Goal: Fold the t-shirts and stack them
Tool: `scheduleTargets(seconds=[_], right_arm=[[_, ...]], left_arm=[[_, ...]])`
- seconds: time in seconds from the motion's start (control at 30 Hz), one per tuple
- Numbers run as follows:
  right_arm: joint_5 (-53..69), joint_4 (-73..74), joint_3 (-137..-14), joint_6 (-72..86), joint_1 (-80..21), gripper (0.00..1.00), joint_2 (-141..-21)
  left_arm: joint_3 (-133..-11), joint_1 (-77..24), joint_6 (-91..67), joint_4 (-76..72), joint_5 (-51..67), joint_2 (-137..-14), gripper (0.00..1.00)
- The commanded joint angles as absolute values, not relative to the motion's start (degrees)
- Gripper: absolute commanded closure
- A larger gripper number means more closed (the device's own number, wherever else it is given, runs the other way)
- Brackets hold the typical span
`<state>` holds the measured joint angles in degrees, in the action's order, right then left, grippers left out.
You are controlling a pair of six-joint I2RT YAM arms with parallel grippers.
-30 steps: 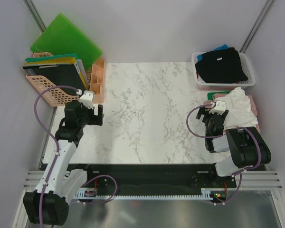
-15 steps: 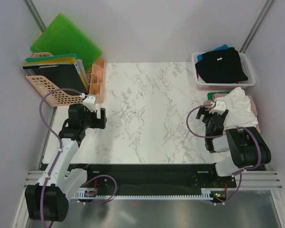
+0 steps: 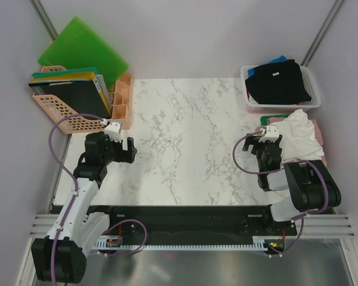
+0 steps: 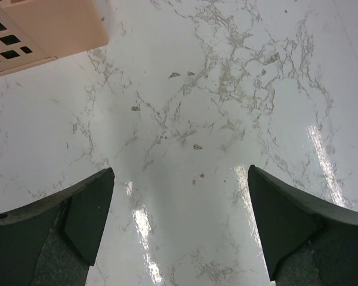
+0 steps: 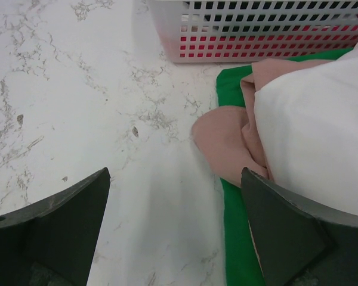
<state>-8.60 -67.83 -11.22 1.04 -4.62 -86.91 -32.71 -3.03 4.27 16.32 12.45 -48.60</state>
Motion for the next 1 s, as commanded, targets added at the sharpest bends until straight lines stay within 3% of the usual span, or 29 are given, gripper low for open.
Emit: scheduleTargets(seconds=[0.0,0.37,0.6,0.77,0.9,0.97], right_arm=[[-4.7,-63.3,-13.7,-0.9,-4.5,0.02,-84.1],[-1.0,-45.5,-21.2,-2.6,-4.4,0.02,-70.6],[7.9,-6.4,-45.4,-10.2,-4.4,0.02,-65.0],[13.2,-0.2,-53.2,-9.1,-4.2,0.15,-64.5],[13.6,-0.4,-55.3,-6.7,-4.3,0.02,-63.7],[14.3,-0.6,-55.5,-6.5,-4.2,0.02,-63.4]], left_arm=[[-33.5,-3.1,3.1,14.6,14.1,-46.4,0.00],[-33.3,-3.1,3.0,14.3,15.3,-45.8,0.00],[-32.7,-3.1,3.4,14.2,15.2,-46.6,0.00],[-33.2,-3.1,3.5,14.1,15.7,-47.2,0.00],[-33.3,-3.1,3.4,14.2,15.6,-47.2,0.00],[-33.0,-3.1,3.8,14.3,15.3,-46.3,0.00]])
